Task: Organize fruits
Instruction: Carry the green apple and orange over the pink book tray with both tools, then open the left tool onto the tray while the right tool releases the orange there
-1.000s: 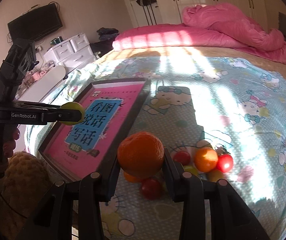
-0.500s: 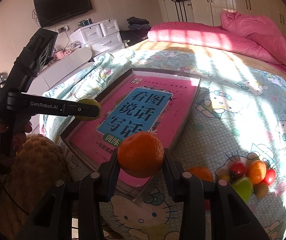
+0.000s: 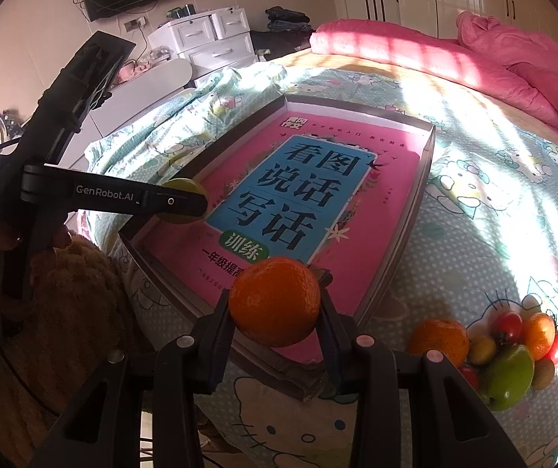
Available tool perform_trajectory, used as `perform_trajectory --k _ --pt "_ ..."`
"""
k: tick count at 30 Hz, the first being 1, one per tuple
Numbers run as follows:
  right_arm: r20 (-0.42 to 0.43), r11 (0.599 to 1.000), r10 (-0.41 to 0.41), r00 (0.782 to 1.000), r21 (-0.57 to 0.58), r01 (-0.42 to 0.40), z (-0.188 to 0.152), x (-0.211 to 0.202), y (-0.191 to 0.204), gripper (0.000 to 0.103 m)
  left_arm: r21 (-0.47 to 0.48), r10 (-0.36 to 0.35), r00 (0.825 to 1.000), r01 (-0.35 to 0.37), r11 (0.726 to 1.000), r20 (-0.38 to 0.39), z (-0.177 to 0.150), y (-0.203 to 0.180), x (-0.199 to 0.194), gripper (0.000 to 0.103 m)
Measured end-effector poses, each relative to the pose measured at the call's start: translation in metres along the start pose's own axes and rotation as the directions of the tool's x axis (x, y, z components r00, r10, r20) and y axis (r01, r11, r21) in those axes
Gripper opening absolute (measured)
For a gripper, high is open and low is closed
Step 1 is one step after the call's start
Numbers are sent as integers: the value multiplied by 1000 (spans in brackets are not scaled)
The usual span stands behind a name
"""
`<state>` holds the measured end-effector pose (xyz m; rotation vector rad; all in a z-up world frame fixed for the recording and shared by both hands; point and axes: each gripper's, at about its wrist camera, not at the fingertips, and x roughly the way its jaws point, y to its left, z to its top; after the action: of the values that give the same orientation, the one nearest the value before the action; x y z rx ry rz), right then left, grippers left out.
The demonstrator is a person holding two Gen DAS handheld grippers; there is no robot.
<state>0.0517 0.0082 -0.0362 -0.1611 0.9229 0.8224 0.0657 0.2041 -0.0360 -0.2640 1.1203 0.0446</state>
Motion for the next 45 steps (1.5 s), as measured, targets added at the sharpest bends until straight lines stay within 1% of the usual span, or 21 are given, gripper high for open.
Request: perform_trajectory --k 5,8,15,24,27,29,35,37,39,42,45 --pt "-28 1000 -16 999 -12 15 -3 7 2 40 7 19 1000 -19 1000 -7 -3 0 8 45" --pt "-40 999 -36 999 -33 35 -3 10 4 41 20 42 999 -42 999 -2 -3 -2 9 45" --pt "-67 999 -34 997 -42 31 -5 15 4 41 20 48 999 -48 999 -4 -3 0 11 45" --pt "-64 1000 -17 998 -27 16 -8 11 3 42 28 55 998 -55 998 -6 -3 -1 13 45" --pt "-56 1000 -12 998 -28 10 -8 7 3 45 32 58 998 -57 998 -6 -3 -1 13 46" --pt "-52 999 -17 999 -30 15 -8 5 3 51 33 64 998 -64 997 -3 -3 -1 12 45" --pt "-30 1000 -11 999 -14 11 -7 -3 -1 54 41 82 997 -82 996 9 -4 -4 8 46" --pt "-18 1000 -9 1000 -3 9 -5 -6 -4 57 47 89 996 -90 995 14 -4 -5 7 46" --pt "-4 1000 -8 1000 6 8 -5 -9 -6 59 53 96 995 -97 994 20 -4 -7 4 50" --pt "10 1000 -21 1000 19 21 -4 -13 -11 62 63 107 994 -109 992 34 -4 -10 0 52" --pt "21 999 -25 999 48 24 -4 -18 -19 62 66 110 993 -113 991 47 -3 -13 -5 55"
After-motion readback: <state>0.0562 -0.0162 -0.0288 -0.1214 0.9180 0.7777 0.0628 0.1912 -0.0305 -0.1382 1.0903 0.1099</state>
